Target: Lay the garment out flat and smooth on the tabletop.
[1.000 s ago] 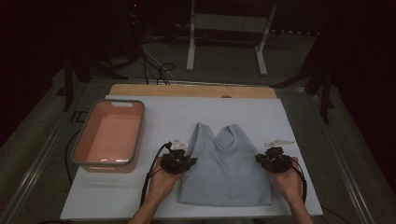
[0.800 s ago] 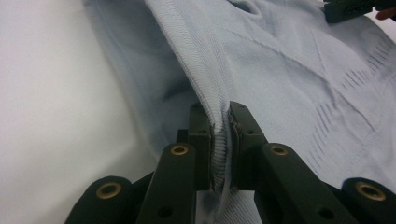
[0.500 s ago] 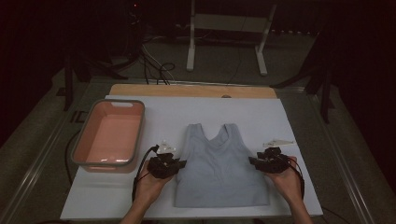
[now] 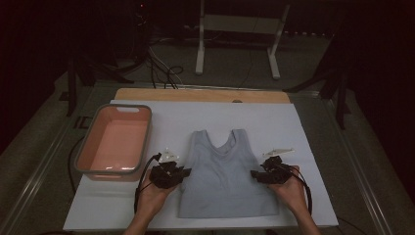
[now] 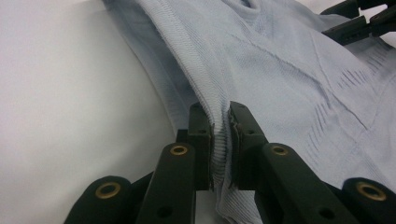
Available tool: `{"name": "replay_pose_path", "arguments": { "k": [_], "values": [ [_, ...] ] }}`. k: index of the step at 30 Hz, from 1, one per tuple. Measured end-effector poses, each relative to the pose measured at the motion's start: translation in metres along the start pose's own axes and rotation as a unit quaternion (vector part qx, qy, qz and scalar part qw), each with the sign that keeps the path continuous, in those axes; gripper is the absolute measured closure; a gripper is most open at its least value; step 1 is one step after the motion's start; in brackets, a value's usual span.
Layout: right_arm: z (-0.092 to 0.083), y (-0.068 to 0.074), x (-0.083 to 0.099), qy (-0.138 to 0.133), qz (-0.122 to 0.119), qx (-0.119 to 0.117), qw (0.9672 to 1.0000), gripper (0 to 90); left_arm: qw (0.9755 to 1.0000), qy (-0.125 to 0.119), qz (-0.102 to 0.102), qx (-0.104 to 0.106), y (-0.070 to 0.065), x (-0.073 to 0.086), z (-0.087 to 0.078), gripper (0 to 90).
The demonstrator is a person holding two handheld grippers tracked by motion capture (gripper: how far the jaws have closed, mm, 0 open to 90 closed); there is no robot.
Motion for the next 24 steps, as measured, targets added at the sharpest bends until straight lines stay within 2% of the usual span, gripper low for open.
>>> {"name": "replay_pose_path", "arguments": {
  "k": [3, 4, 5, 6, 7, 9, 11, 14, 21, 23, 24],
  "values": [
    [-0.001, 0.004, 0.001, 0.010, 0.008, -0.023, 0.9997, 63.6, 1.0000, -0.001, -0.002, 0.001, -0.001, 0.000, 0.001, 81.6],
    [-0.001, 0.004, 0.001, 0.010, 0.008, -0.023, 0.9997, 63.6, 1.0000, -0.001, -0.002, 0.001, -0.001, 0.000, 0.001, 81.6],
    [0.000, 0.005, 0.002, 0.013, 0.014, -0.036, 0.9992, 64.3, 1.0000, -0.002, 0.000, 0.002, -0.001, -0.001, 0.001, 81.6],
    [0.000, 0.008, 0.001, 0.018, 0.017, -0.044, 0.9987, 73.6, 1.0000, -0.003, 0.001, 0.002, -0.002, -0.001, 0.001, 81.6],
    [0.000, 0.008, 0.001, 0.021, 0.015, -0.048, 0.9985, 76.9, 1.0000, -0.003, 0.000, 0.002, -0.002, -0.002, 0.002, 81.6],
    [0.000, 0.009, 0.000, 0.022, 0.009, -0.040, 0.9989, 81.7, 1.0000, -0.004, 0.001, 0.003, -0.003, -0.003, 0.002, 81.6],
    [-0.001, 0.010, -0.001, 0.019, 0.003, -0.028, 0.9994, 82.2, 1.0000, -0.005, 0.000, 0.003, -0.003, -0.004, 0.003, 81.6],
    [-0.004, 0.007, 0.000, 0.012, 0.012, -0.023, 0.9996, 82.7, 1.0000, -0.008, 0.002, 0.005, -0.005, -0.005, 0.002, 81.6],
    [-0.011, 0.002, 0.000, 0.001, 0.010, -0.009, 0.9999, 83.1, 0.9999, -0.010, 0.001, 0.010, -0.010, -0.009, 0.006, 81.5],
    [-0.012, 0.002, 0.000, 0.001, 0.012, -0.014, 0.9998, 82.8, 0.9999, -0.012, 0.003, 0.010, -0.011, -0.010, 0.007, 81.5],
    [-0.013, 0.000, 0.000, -0.001, 0.014, -0.023, 0.9996, 77.7, 0.9999, -0.010, 0.003, 0.010, -0.011, -0.010, 0.007, 81.4]
  ]
}}
Point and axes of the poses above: each handheld gripper's, and its own axes: z roughly forward along the jaws, x roughly out of its underside, y roughly to its left, the point moved 4 cm from there along z, roughly forward along the jaws, and after that the axes turned 8 degrees about -x, right-handed, at the moved point
